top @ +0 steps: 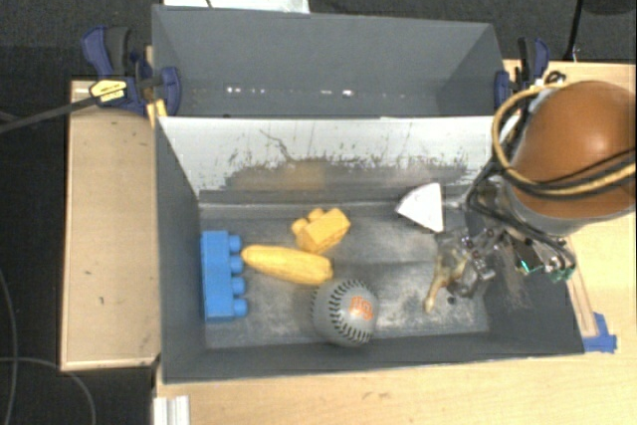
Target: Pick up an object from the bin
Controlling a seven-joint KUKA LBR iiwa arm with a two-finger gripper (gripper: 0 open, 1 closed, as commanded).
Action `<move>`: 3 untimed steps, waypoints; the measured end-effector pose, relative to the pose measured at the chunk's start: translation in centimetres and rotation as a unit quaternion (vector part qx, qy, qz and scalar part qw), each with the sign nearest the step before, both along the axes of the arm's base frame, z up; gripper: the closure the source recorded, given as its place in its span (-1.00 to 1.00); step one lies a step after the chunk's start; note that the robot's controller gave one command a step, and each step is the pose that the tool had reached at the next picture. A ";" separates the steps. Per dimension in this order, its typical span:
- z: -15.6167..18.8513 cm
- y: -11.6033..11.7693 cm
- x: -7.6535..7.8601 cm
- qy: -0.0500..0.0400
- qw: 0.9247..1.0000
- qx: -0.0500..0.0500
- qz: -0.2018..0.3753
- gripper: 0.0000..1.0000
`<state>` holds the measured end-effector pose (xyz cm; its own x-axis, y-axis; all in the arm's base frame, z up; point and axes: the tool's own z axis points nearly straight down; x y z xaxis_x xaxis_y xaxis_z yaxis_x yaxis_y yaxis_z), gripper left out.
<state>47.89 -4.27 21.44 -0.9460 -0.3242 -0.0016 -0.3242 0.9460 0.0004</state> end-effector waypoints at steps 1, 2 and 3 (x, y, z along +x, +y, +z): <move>-1.2 -0.6 0.6 -0.001 0.995 -0.001 0.101 -1.00; -4.6 -0.7 2.4 0.001 0.960 0.000 0.280 1.00; -4.6 -0.7 2.4 0.001 0.960 0.000 0.280 1.00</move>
Offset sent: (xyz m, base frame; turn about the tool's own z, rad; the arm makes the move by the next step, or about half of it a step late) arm 0.0239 -0.0079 -0.0456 -0.5727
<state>50.31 -5.00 16.89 -0.6241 -0.7814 0.0002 -0.7814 0.6241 0.0022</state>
